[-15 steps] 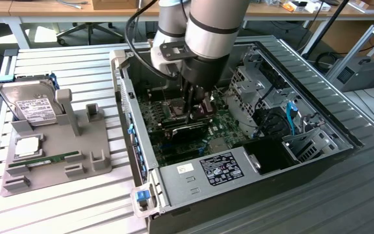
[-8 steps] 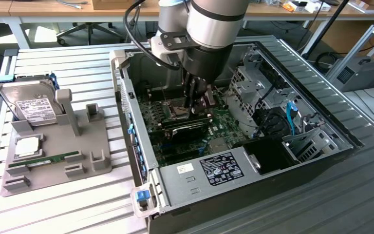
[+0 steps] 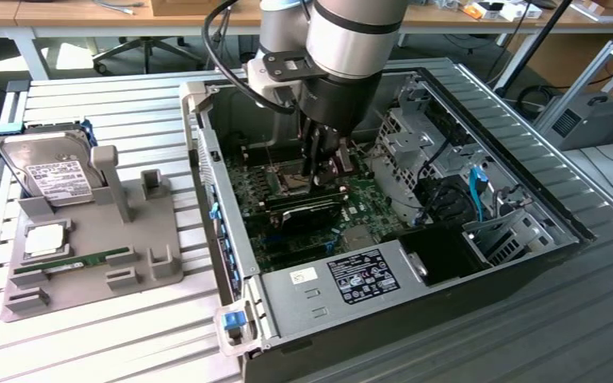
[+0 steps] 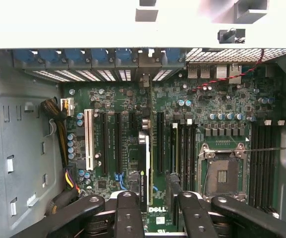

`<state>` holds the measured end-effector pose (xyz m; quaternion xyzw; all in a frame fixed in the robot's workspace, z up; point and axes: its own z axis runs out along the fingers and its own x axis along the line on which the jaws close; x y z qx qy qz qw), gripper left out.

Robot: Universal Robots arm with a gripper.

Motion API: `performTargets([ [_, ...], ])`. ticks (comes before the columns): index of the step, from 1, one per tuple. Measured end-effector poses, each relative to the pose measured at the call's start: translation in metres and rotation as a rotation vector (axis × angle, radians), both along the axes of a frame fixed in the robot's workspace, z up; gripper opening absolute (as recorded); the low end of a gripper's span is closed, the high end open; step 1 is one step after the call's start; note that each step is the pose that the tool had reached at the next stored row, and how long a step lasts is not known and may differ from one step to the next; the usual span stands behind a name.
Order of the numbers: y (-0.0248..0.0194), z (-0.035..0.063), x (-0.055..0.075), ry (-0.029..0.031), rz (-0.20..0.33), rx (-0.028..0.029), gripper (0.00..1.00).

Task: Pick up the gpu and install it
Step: 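Press down on the gpu until it lock into place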

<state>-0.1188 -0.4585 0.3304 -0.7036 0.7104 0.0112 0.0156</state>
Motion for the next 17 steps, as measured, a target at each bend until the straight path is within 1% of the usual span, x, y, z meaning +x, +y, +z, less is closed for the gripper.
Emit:
performTargets([
  [6, 0.0000, 0.0000, 0.0000, 0.0000, 0.000, 0.0000, 0.35],
  [7, 0.0000, 0.0000, 0.0000, 0.0000, 0.000, 0.0000, 0.33],
  [9, 0.0000, 0.0000, 0.0000, 0.0000, 0.000, 0.0000, 0.20],
  [11, 0.0000, 0.0000, 0.0000, 0.0000, 0.000, 0.0000, 0.20],
  [12, 0.0000, 0.0000, 0.0000, 0.0000, 0.000, 0.0000, 0.14],
  [13, 0.0000, 0.0000, 0.0000, 0.0000, 0.000, 0.0000, 0.11],
  [17, 0.0000, 0.0000, 0.0000, 0.0000, 0.000, 0.0000, 0.11],
])
